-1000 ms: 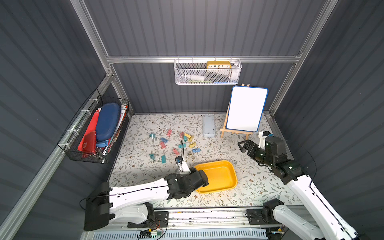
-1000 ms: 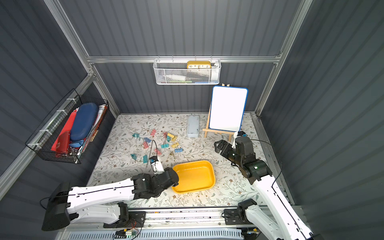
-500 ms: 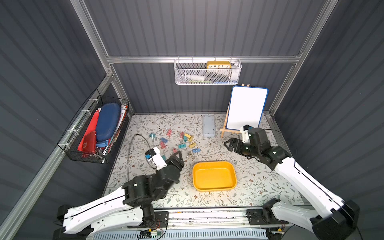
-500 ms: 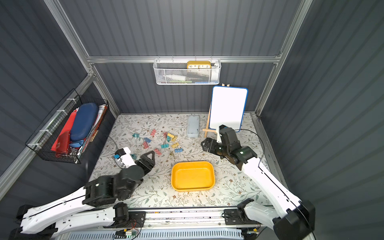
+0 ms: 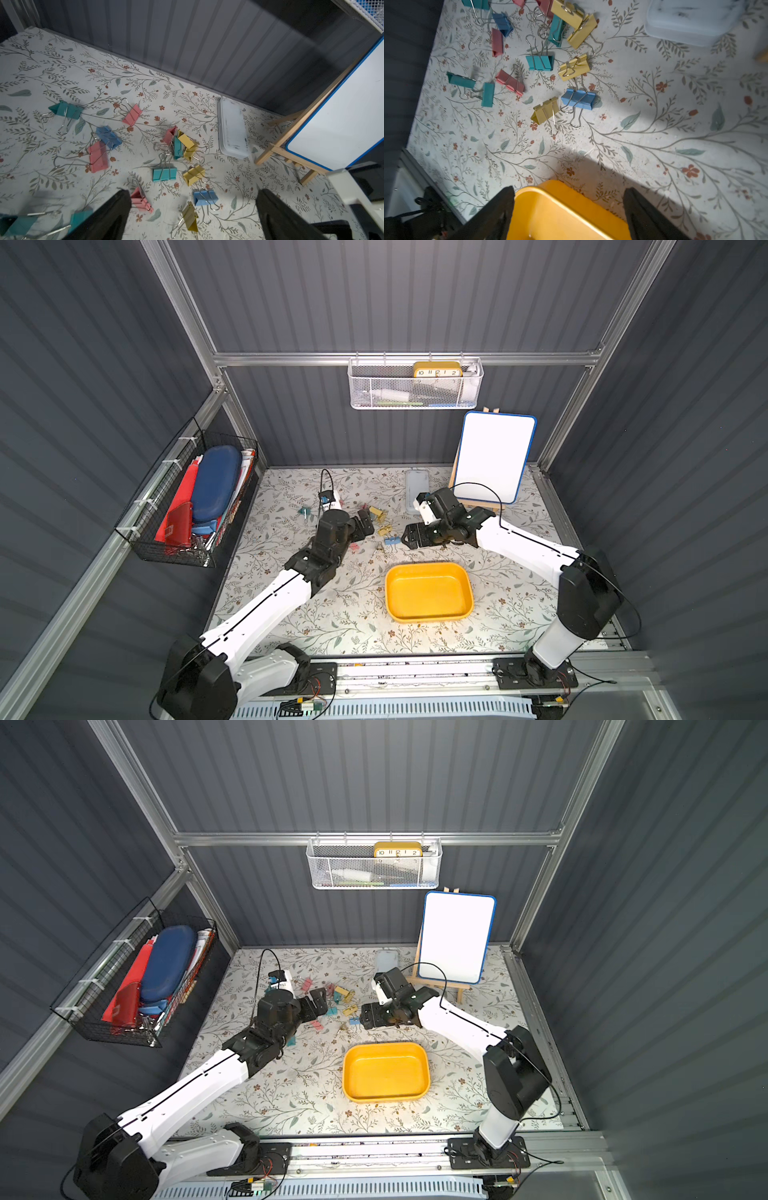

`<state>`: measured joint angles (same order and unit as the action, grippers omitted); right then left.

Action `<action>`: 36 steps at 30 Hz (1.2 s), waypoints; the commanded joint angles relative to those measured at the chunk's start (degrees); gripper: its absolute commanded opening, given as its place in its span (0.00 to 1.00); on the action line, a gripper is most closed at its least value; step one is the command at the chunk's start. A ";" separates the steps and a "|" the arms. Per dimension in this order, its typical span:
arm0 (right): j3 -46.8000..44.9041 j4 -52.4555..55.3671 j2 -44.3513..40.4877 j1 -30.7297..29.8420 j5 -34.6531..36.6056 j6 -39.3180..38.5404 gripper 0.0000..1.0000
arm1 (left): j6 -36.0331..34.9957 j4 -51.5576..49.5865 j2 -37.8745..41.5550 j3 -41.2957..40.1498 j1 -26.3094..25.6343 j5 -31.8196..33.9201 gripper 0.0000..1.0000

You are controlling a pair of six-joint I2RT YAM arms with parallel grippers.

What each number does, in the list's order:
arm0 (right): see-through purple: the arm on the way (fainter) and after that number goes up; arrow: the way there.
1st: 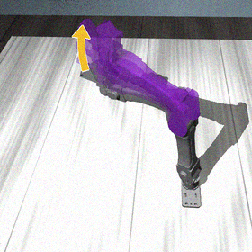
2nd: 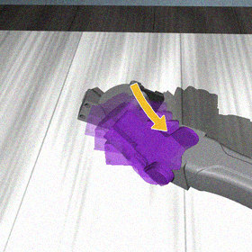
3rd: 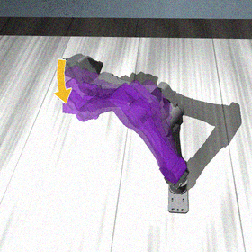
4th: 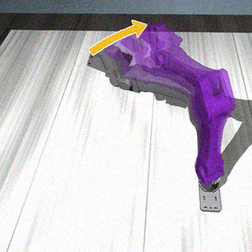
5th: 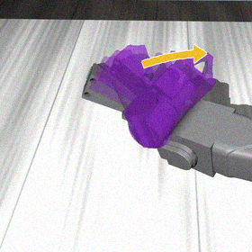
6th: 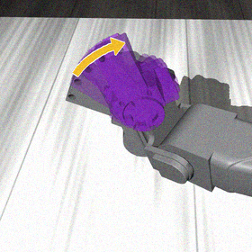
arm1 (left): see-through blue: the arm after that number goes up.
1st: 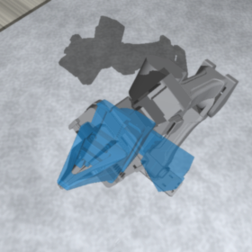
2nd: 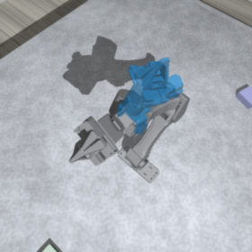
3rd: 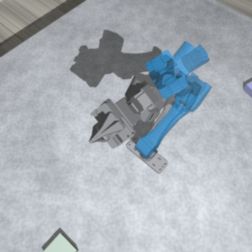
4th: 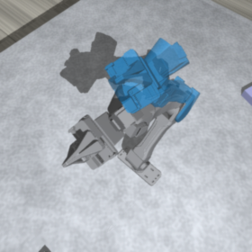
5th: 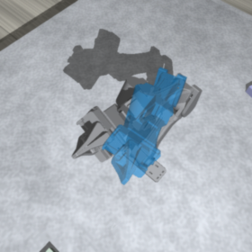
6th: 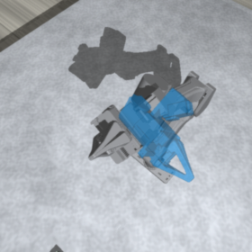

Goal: Put the binder clips in the storage box
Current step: Pick up the binder clip at the center of the board.

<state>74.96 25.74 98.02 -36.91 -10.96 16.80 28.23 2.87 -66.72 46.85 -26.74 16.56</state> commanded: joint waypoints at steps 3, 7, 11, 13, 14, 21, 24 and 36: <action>2.94 -3.17 3.98 -2.25 3.53 -16.66 0.84 | -9.37 13.90 -7.82 6.98 18.35 -25.58 0.99; 2.33 -8.87 6.56 -4.91 8.86 -27.26 0.79 | -11.35 11.83 -14.64 14.78 24.79 -32.02 0.99; 3.75 -12.41 11.12 -5.98 10.91 -34.26 0.70 | -19.29 2.67 -21.78 29.24 24.90 -32.30 0.99; 5.74 -12.66 13.95 -6.52 11.53 -36.02 0.65 | -19.50 2.73 -23.54 31.67 25.03 -31.43 0.99; 6.80 -12.56 15.38 -6.75 12.47 -36.54 0.64 | -19.41 3.86 -24.01 31.55 25.06 -31.68 0.99; 13.07 -9.82 23.15 -7.59 16.83 -37.56 0.40 | -18.14 14.39 -23.60 22.00 25.03 -33.06 0.99; 12.61 -10.51 23.26 -7.71 17.42 -36.88 0.25 | -20.60 12.34 -23.49 22.78 25.07 -31.86 0.99; 4.23 -17.41 11.76 -7.95 27.21 -33.71 0.00 | -24.37 13.61 -20.65 21.82 24.90 -34.21 0.99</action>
<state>81.54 11.00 113.95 -44.64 11.25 -19.09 6.39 15.14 -89.78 69.52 -1.85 -16.05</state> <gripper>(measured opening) 0.054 0.994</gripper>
